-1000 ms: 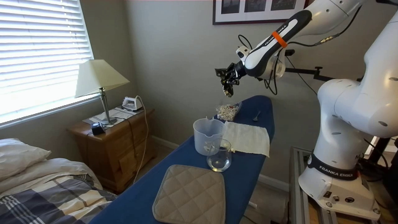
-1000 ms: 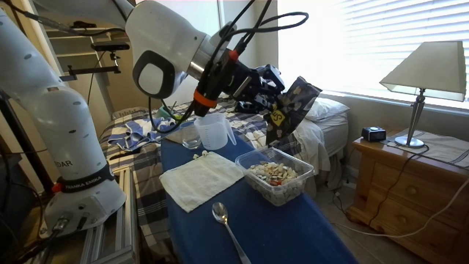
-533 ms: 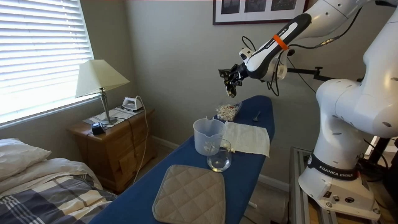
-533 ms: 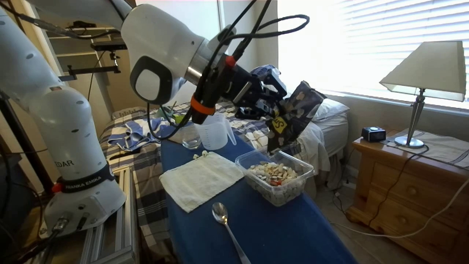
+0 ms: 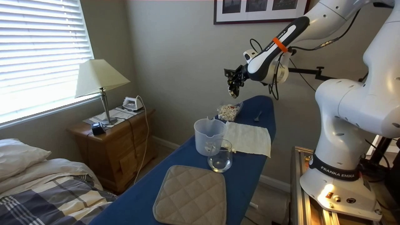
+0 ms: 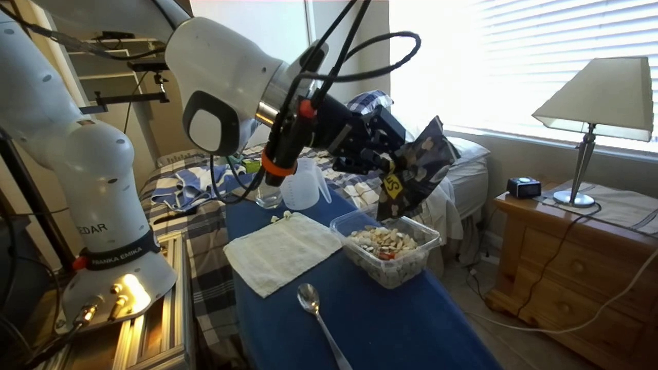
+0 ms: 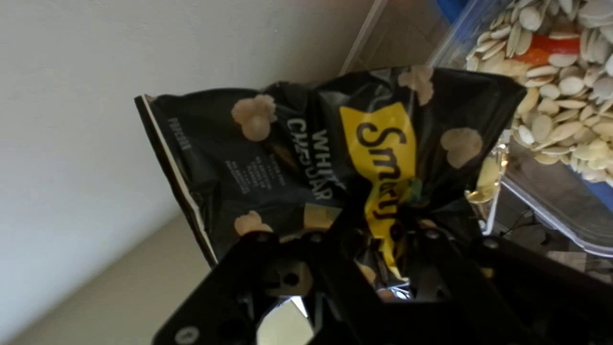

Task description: Empty the black packet into the lunchbox

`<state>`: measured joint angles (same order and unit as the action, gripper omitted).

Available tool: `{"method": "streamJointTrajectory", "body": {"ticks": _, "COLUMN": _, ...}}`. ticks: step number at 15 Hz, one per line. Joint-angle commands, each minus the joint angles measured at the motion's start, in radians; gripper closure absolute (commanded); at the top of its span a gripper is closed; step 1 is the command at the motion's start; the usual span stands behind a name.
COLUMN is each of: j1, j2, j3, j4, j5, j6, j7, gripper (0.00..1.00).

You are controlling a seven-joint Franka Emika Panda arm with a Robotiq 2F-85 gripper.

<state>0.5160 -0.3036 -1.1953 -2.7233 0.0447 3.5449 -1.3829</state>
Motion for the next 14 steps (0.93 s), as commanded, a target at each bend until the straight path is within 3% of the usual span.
{"method": "streamJointTrajectory", "body": {"ticks": 1, "j1": 0.061, "j2": 0.074, "j3": -0.017, "j4": -0.003, "j5": 0.113, "j6": 0.06, "j7": 0.13, "gripper": 0.95}}
{"method": "streamJointTrajectory", "body": {"ticks": 2, "j1": 0.131, "j2": -0.061, "j3": -0.088, "j4": -0.009, "j5": -0.003, "j6": 0.068, "j7": 0.083, "gripper": 0.95}}
{"method": "streamJointTrajectory", "body": {"ticks": 3, "j1": 0.085, "j2": 0.125, "j3": -0.019, "j4": 0.001, "j5": 0.166, "j6": 0.078, "j7": 0.178, "gripper": 0.95}}
{"method": "streamJointTrajectory", "body": {"ticks": 4, "j1": 0.153, "j2": -0.007, "j3": -0.079, "j4": -0.004, "j5": 0.065, "j6": 0.088, "j7": 0.145, "gripper": 0.95}}
{"method": "streamJointTrajectory", "body": {"ticks": 5, "j1": 0.105, "j2": 0.16, "j3": -0.015, "j4": 0.0, "j5": 0.218, "j6": 0.09, "j7": 0.21, "gripper": 0.95}}
{"method": "streamJointTrajectory", "body": {"ticks": 6, "j1": 0.164, "j2": 0.061, "j3": -0.064, "j4": 0.001, "j5": 0.153, "j6": 0.104, "j7": 0.204, "gripper": 0.95}}
{"method": "streamJointTrajectory", "body": {"ticks": 8, "j1": 0.167, "j2": 0.139, "j3": -0.043, "j4": 0.008, "j5": 0.235, "j6": 0.104, "j7": 0.27, "gripper": 0.95}}
{"method": "streamJointTrajectory", "body": {"ticks": 14, "j1": 0.19, "j2": 0.21, "j3": -0.048, "j4": 0.024, "j5": 0.285, "j6": 0.074, "j7": 0.36, "gripper": 0.95}}
